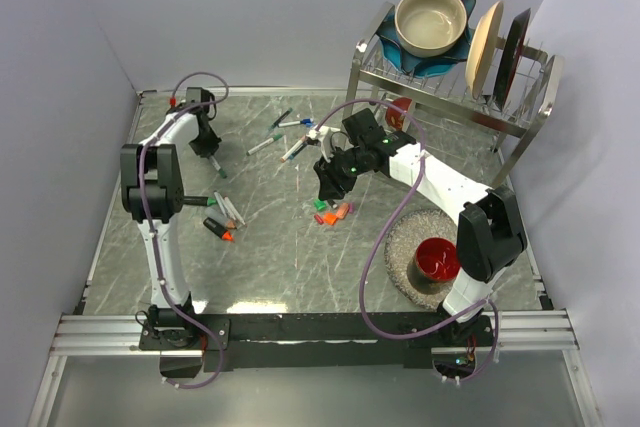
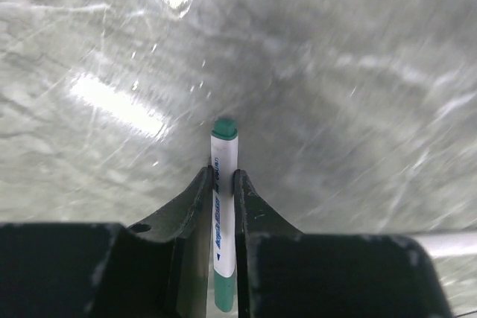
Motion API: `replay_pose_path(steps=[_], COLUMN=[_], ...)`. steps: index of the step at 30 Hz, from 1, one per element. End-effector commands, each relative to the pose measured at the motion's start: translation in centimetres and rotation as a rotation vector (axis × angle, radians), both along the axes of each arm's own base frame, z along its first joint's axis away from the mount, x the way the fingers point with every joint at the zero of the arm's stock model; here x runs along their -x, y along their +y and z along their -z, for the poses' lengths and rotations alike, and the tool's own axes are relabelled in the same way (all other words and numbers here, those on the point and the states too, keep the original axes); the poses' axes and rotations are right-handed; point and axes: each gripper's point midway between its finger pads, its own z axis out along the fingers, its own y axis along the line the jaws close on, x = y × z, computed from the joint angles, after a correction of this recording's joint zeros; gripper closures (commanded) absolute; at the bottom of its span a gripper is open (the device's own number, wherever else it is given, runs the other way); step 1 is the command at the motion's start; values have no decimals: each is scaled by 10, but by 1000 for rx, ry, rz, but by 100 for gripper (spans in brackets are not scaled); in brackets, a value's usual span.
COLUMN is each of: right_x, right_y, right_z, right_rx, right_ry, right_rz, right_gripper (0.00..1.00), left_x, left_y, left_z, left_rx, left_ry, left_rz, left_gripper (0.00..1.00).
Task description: Open the pen caps
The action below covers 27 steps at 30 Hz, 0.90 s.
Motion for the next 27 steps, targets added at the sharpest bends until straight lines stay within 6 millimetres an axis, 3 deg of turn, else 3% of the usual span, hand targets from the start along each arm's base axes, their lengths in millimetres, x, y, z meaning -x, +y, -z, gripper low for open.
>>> replay_pose_path(steps=[1, 6, 11, 14, 15, 19, 25, 27], right_x=[0, 0, 0, 0, 1, 1, 3, 5], right_y=[-2, -2, -2, -2, -2, -3, -1, -1], right_z=[-20, -21, -21, -22, -21, -22, -25, -25], right_rx=[-39, -38, -39, -39, -39, -40, -53, -61], right_ry=[-48, -50, -49, -50, -50, -52, -52, -51], right_rz=[-7, -7, -8, -7, -8, -6, -18, -25], right_gripper=[53, 53, 53, 53, 53, 53, 53, 53], left_x=[32, 42, 44, 45, 43, 33, 18, 22], left_y=[-3, -11, -25, -31, -33, -55, -86, -97], left_z=[14, 19, 16, 19, 18, 3, -47, -65], left_rx=[-75, -85, -35, -5, 5, 104, 251, 311], left_ry=[112, 139, 107, 109, 98, 0, -236, -304], left_rz=[195, 270, 347, 366, 370, 408, 442, 464], left_gripper=[82, 61, 54, 63, 75, 99, 99, 99])
